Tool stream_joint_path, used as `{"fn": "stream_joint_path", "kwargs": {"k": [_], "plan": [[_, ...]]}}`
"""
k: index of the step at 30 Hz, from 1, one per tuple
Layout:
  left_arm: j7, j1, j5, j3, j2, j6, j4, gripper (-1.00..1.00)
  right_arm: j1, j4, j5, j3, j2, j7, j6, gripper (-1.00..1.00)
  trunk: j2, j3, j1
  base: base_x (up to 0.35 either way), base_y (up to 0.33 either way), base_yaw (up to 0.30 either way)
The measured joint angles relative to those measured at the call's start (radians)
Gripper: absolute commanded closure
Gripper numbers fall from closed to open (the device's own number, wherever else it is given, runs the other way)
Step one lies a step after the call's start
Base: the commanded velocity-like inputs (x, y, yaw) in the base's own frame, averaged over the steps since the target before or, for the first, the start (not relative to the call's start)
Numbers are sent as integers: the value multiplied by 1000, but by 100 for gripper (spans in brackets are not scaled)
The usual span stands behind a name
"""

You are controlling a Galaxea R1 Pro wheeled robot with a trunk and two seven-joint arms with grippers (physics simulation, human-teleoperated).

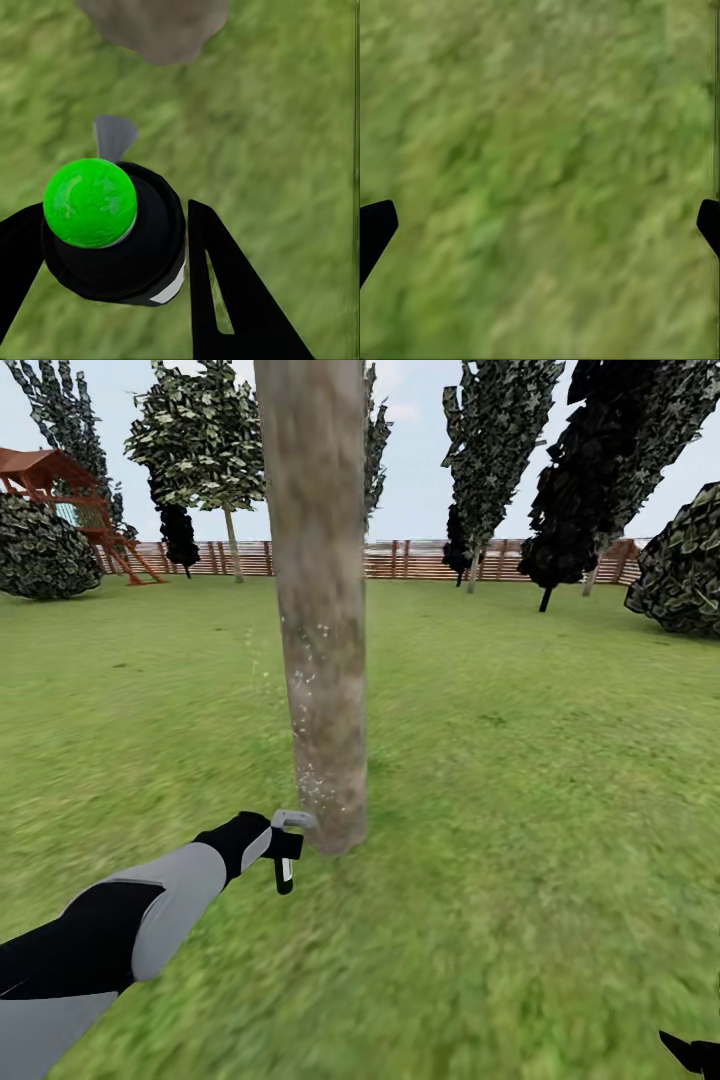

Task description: In the garden, pick up the pesticide atomizer on the floor and spray pesticide onto both trees until each tree trunk is fully covered.

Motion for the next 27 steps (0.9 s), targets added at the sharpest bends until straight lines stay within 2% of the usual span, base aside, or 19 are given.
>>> {"fn": "stream_joint_path", "kwargs": {"k": [7, 27], "plan": [[1, 0, 0, 0, 0, 0, 0, 100, 0, 0, 0, 0, 0, 0, 0, -100, 0, 0, 0, 30, -322, 60], [1, 0, 0, 0, -3, 0, 0, 100, 0, 0, 0, 1, 0, -1, 0, -100, 0, 0, 0, 0, -322, 248]]}}
